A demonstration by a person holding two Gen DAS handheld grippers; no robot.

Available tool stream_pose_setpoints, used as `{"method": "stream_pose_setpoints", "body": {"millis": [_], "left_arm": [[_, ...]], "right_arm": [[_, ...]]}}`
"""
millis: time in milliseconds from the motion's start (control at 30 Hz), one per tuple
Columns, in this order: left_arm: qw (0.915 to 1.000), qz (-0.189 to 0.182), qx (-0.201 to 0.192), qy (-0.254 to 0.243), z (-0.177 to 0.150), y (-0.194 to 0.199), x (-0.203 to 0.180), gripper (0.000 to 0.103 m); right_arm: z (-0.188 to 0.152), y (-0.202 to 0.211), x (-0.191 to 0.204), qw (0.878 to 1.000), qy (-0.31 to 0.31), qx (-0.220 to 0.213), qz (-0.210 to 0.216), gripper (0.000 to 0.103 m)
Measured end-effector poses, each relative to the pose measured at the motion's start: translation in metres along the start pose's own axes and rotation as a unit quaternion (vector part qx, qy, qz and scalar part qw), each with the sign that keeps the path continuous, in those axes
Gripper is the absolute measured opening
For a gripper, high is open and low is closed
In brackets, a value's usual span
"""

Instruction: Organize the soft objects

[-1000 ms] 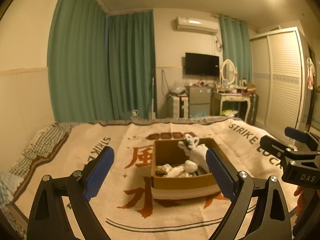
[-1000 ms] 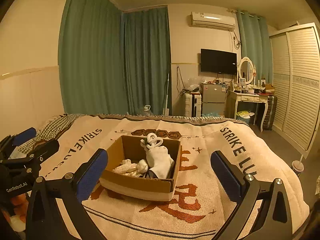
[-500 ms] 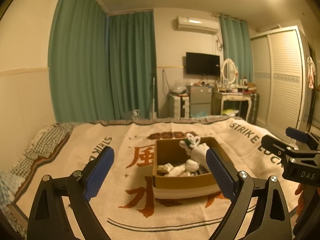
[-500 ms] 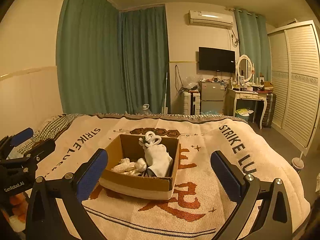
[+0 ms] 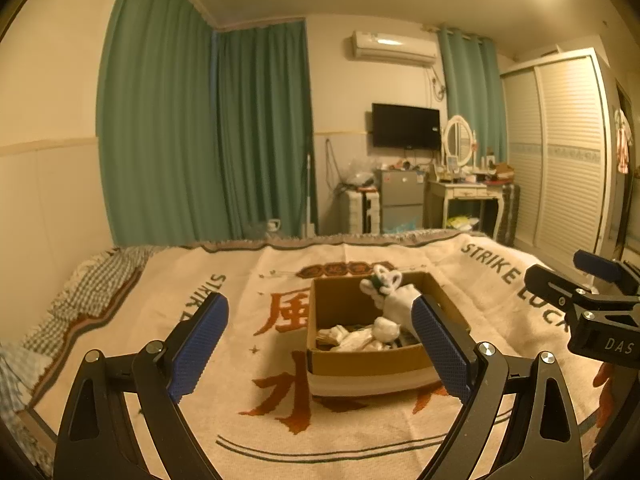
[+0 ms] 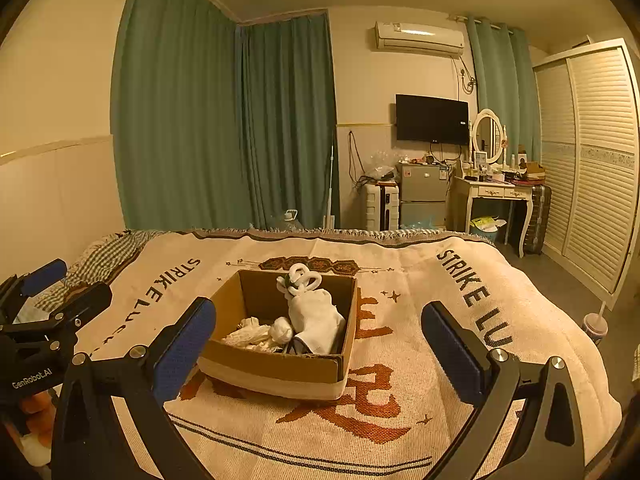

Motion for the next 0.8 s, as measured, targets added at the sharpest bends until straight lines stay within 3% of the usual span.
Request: {"method": "stream_pose_setpoints", "body": {"millis": [800], "left_arm": [[1.0,0.005,0.0,0.007,0.0005,0.0007,0.0081,0.094]], "right_arm": [[-0.0018,0.0007,0.0011,1.0,-0.001,0.004,0.002,0.103]]}}
Point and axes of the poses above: each gripper's, at about its wrist camera, not at the fingertips, and y roughly against the way its jaws point, x to its left, z to its top, the point moved 9 cm from there along -y, roughly the way its jaws point, and after that the axes turned 9 degrees about x, right-handed, at the moved point
